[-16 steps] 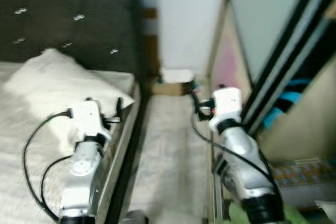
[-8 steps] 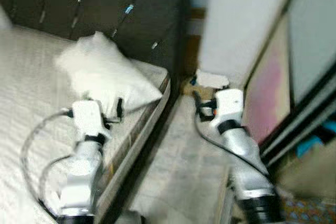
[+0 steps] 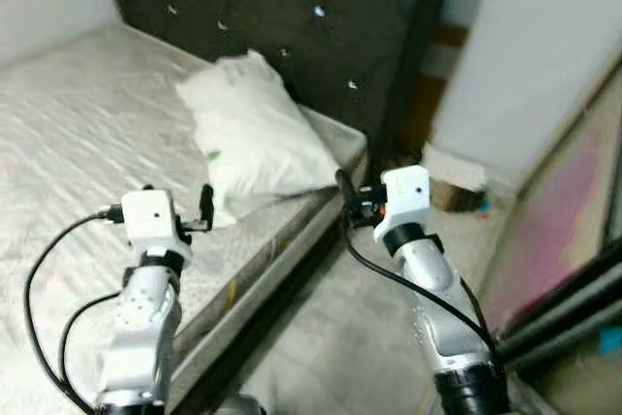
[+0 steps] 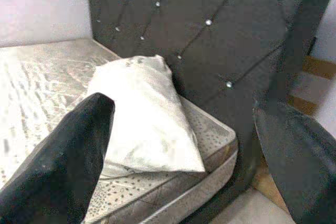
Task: Clean up the room
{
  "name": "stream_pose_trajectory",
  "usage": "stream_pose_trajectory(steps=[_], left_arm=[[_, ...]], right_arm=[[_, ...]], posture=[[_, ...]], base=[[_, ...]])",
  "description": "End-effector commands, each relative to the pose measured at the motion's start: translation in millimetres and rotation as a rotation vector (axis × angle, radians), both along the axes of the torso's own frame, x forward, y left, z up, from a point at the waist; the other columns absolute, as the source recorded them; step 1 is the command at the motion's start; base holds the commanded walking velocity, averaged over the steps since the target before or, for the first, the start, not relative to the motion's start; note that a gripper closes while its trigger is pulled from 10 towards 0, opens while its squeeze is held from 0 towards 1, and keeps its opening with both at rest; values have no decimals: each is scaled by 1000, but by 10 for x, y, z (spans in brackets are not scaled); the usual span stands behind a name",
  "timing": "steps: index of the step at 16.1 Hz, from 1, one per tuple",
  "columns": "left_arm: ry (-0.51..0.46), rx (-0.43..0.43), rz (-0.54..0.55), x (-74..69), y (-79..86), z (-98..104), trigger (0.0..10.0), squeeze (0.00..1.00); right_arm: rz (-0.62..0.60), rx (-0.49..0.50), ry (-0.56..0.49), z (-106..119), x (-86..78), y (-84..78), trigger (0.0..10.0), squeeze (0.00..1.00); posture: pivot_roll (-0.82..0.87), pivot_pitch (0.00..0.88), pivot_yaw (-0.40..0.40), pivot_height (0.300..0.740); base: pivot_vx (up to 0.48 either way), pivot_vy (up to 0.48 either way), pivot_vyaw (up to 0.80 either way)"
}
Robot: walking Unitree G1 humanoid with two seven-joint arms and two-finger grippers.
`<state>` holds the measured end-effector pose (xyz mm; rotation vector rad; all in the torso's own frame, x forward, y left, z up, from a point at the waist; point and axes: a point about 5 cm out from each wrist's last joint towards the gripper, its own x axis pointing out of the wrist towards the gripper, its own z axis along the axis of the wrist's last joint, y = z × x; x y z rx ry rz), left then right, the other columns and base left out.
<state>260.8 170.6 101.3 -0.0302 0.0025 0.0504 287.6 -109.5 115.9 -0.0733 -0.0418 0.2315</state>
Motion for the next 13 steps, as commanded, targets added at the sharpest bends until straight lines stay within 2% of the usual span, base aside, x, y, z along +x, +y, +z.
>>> stream_pose_trajectory(steps=[1,13], left_arm=[[-15,2,-7,3,-25,39,10000,0],[-25,8,-9,49,-23,59,10000,0]], right_arm=[[-10,3,-8,34,4,-35,10000,0],[3,13,-12,55,31,-3,10000,0]], posture=[[64,0,-27,740],[65,0,-27,740]], base=[[0,0,800],[0,0,800]])
